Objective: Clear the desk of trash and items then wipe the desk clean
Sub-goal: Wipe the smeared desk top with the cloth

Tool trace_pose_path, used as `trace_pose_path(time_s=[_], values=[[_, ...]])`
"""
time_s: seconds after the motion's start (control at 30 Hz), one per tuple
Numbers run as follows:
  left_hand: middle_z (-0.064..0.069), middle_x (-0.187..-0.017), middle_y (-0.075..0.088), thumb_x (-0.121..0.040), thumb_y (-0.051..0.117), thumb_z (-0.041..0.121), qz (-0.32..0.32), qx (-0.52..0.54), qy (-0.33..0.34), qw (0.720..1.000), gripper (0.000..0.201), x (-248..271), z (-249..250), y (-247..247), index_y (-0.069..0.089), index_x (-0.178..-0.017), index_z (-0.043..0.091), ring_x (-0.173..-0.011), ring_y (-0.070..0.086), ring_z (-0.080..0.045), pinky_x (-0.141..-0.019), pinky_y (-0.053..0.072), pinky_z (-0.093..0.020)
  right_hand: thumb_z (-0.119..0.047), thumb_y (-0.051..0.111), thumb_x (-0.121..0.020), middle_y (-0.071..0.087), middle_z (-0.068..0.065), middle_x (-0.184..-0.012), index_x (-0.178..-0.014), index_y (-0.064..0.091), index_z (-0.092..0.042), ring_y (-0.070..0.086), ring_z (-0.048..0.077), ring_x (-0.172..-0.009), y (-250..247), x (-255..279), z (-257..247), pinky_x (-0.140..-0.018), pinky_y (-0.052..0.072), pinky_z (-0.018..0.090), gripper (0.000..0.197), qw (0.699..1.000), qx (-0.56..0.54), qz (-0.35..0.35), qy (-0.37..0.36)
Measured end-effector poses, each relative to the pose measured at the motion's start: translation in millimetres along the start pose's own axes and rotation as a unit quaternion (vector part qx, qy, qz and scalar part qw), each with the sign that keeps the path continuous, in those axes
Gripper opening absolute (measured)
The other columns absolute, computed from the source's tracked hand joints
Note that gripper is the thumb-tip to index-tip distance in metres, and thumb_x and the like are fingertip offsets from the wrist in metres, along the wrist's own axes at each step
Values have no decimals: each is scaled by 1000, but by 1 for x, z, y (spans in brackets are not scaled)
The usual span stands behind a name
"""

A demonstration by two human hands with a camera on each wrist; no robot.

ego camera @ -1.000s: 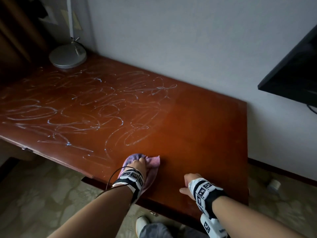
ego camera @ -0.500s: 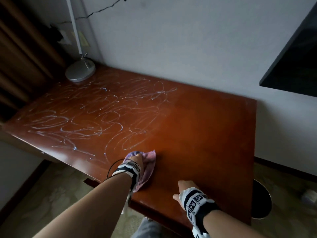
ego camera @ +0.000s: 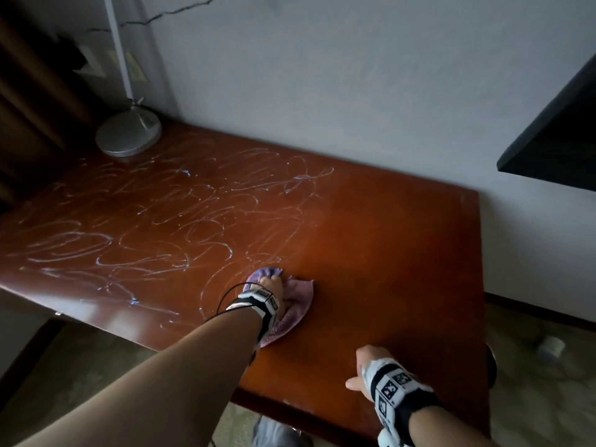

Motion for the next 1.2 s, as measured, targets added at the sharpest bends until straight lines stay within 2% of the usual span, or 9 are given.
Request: trace_pose_path(time_s=[0.1, 0.23, 0.37, 0.6, 0.73, 0.9, 1.03, 1.13, 1.2], values=[[-9, -145, 38, -88, 61, 41, -6, -41, 14, 999, 68, 14, 0, -7, 31, -144, 15, -133, 41, -29, -106, 37, -38, -37, 65, -90, 64, 5, -120, -121, 58, -6, 63, 19, -107, -9, 3, -9, -77, 48, 22, 45, 999, -7, 11, 48], [-11, -140, 46, -95, 49, 25, -15, -102, 76, 992, 46, 38, -9, 13, 40, -137, 11, -126, 49, -29, -101, 41, -37, -41, 61, -91, 65, 6, -119, -118, 61, -10, 64, 21, -106, -31, -5, -41, -81, 51, 26, 41, 998, -2, 43, 46], [-12, -134, 50, -92, 57, 18, -14, -28, 109, 994, 42, 35, -12, 9, 46, -131, 8, -120, 53, -28, -95, 44, -33, -44, 63, -89, 65, 5, -117, -114, 63, -12, 63, 22, -106, -37, -13, -66, -79, 48, 28, 41, 997, -13, 49, 57], [-18, -145, 34, -95, 47, 28, 17, -83, 125, 988, 55, 1, 8, -39, 29, -143, 8, -133, 36, -38, -108, 33, -45, -46, 64, -88, 65, 2, -117, -115, 62, -15, 62, 18, -107, -34, -17, -55, -86, 50, 27, 41, 992, -66, 57, 96], [-12, -146, 36, -97, 43, 30, 15, -126, 152, 980, 49, 6, 5, -21, 34, -141, 9, -134, 39, -31, -111, 29, -39, -45, 67, -86, 66, 2, -114, -111, 64, -16, 63, 16, -104, -38, -14, -54, -84, 50, 25, 39, 992, -71, 48, 96], [-15, -143, 37, -93, 52, 30, -20, -147, 142, 979, 56, 10, -4, 3, 32, -140, 7, -131, 41, -34, -107, 38, -43, -47, 66, -86, 68, 3, -114, -112, 65, -15, 63, 17, -105, -42, -15, -58, -85, 51, 25, 41, 994, -61, 29, 86], [-12, -144, 36, -92, 50, 30, 7, -113, 148, 982, 53, -3, 11, -25, 35, -139, 12, -134, 35, -35, -110, 32, -44, -45, 69, -84, 68, 3, -113, -111, 65, -14, 64, 17, -103, -40, -18, -54, -83, 50, 24, 42, 994, -76, 25, 78], [-14, -140, 43, -92, 55, 29, -2, -72, 165, 984, 51, -12, 27, -50, 41, -137, 9, -128, 44, -32, -104, 39, -40, -42, 70, -84, 67, 2, -111, -110, 65, -14, 64, 15, -99, -35, -19, -51, -76, 47, 21, 39, 992, -98, 37, 77], [-13, -143, 42, -91, 56, 33, -21, -100, 174, 979, 54, -15, 30, -58, 42, -139, 12, -128, 45, -31, -104, 40, -38, -44, 69, -85, 68, 2, -112, -111, 65, -13, 64, 16, -100, -38, -20, -51, -79, 50, 23, 40, 991, -102, 34, 80]])
Point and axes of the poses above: each hand's wrist, its own x-axis away from the middle knuckle, its own y-axis out of the palm, z = x × y, the point moved 6 cm from there along -x, towards the middle knuckle
